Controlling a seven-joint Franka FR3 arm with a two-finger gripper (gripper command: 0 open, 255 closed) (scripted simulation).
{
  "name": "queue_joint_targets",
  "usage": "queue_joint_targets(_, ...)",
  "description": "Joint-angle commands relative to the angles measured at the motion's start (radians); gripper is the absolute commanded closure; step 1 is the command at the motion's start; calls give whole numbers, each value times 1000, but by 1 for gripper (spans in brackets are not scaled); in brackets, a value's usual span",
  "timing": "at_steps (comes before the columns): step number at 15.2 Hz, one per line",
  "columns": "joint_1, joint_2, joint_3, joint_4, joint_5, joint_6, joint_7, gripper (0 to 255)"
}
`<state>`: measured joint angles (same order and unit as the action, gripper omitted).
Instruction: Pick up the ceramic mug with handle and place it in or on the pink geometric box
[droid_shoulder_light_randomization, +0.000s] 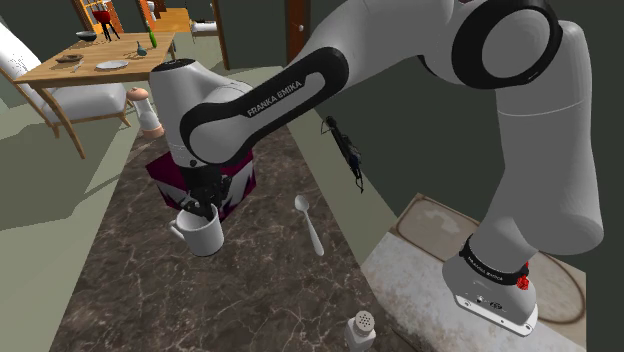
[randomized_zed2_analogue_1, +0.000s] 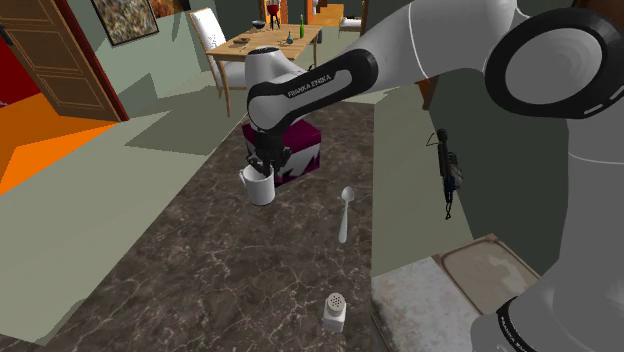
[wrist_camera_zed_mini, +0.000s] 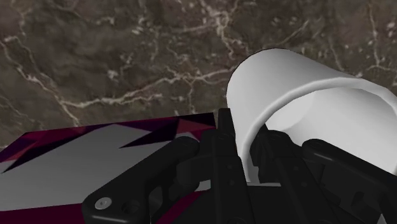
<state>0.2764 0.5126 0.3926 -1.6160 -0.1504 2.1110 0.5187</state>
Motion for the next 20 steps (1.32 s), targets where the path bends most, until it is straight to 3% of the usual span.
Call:
queue_joint_targets(1, 0, 0, 0, 0, 0, 0, 0, 255)
queue_joint_targets(20, -3, -72, 19, 140, 32, -207, -13, 255)
